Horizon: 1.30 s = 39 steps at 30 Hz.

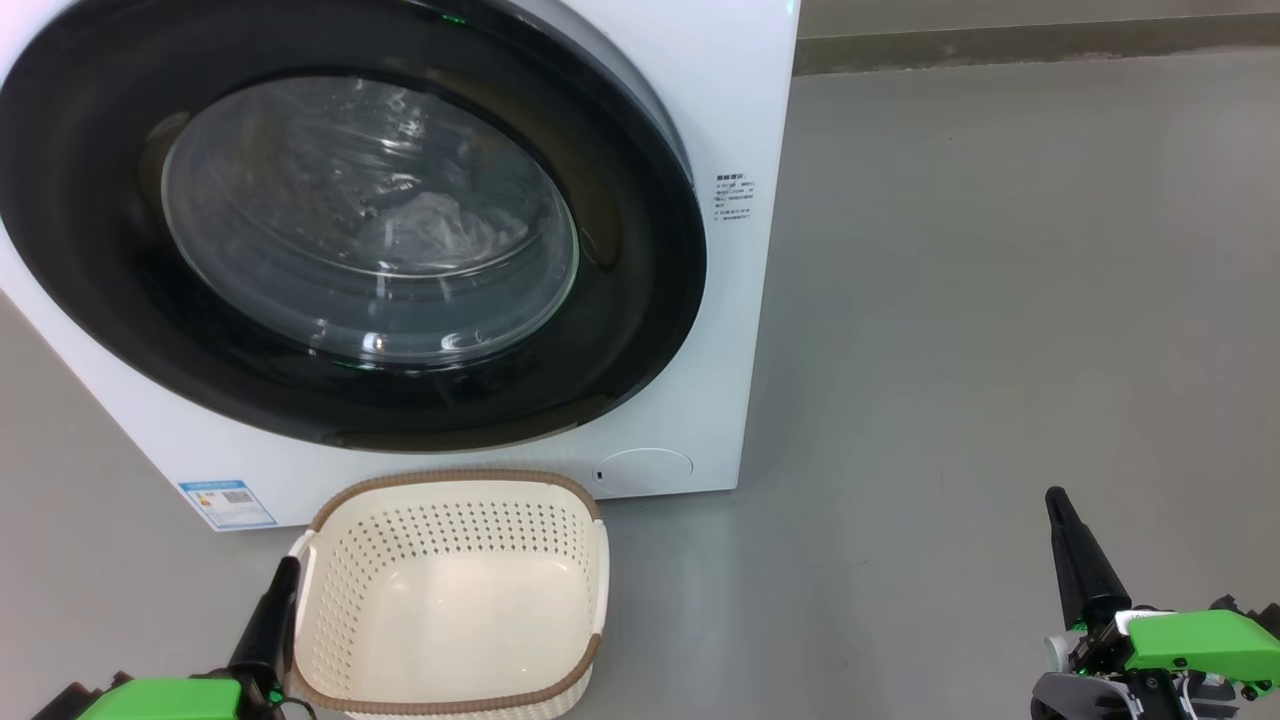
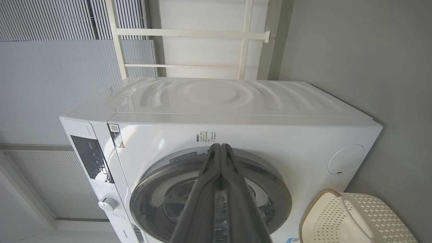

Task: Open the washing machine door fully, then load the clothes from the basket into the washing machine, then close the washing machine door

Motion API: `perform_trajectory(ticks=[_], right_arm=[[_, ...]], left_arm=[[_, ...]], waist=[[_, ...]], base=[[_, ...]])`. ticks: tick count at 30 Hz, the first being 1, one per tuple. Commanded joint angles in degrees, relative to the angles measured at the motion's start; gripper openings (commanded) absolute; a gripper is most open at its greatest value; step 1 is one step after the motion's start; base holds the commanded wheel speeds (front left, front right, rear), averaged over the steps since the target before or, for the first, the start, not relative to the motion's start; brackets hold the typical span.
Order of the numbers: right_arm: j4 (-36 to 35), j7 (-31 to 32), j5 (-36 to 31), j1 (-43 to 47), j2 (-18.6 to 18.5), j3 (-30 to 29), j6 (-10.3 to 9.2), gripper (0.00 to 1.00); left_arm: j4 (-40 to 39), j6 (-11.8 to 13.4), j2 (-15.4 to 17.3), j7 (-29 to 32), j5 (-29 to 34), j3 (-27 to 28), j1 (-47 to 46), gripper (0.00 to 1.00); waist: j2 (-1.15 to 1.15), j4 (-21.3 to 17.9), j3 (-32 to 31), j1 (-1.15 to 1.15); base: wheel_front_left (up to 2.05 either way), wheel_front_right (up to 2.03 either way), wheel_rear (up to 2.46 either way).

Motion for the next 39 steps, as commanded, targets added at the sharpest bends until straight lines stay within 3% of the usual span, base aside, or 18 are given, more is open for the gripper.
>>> perform_trajectory(ticks=[1, 39], right_arm=[[-1.8, 0.4, 0.2, -0.4, -0.1, 1.3, 0.1, 0.0], [-1.8, 0.5, 0.2, -0.4, 0.0, 1.2, 0.1, 0.0]], left_arm=[[-1.3, -0.2, 0.8, 0.4, -0.5, 2.0, -2.4, 0.0], [-1.3, -0.2, 0.8, 0.3, -0.5, 2.0, -2.4, 0.0]], waist=[[0.0, 0.0, 0.0, 0.0], [0.0, 0.0, 0.0, 0.0]], base=[[0.0, 0.0, 0.0], [0.0, 0.0, 0.0]])
